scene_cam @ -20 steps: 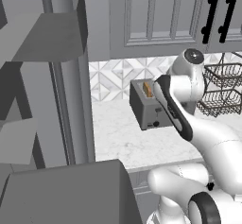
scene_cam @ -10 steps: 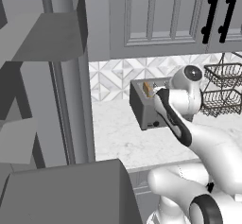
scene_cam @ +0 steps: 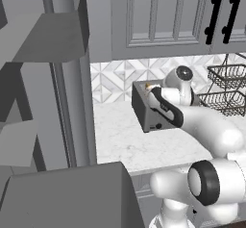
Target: Start the toaster. Once the lever pops up, take the bread to the plate on the dining counter.
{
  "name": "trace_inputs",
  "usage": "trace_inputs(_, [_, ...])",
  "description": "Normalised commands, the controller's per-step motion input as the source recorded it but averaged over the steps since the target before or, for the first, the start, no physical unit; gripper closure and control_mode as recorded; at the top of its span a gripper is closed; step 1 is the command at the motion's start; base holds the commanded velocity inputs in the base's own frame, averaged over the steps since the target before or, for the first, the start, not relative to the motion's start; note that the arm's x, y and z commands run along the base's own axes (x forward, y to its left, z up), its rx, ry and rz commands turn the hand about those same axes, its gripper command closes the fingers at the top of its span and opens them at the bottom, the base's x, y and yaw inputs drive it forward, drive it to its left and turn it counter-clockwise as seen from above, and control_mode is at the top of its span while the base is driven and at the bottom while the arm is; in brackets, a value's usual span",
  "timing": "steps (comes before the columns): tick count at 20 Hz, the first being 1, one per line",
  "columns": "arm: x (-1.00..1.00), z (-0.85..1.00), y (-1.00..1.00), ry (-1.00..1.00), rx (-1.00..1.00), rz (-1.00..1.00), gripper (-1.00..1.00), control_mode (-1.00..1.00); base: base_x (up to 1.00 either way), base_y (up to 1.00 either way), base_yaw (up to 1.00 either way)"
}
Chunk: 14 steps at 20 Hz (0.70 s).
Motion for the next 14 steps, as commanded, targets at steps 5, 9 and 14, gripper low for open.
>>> trace_inputs(5, [0.51,-0.04,0.00,0.07,0.02,0.00,-1.00,-1.00,0.00,0.00,0.00])
trace_inputs(9, [0.25,-0.22,-0.01,0.02,0.00,0.00,-1.00,-1.00,0.00,0.00,0.00])
trace_inputs(14, [0.28,-0.27,0.00,0.00,0.00,0.00,-1.00,-1.00,0.00,0.00,0.00])
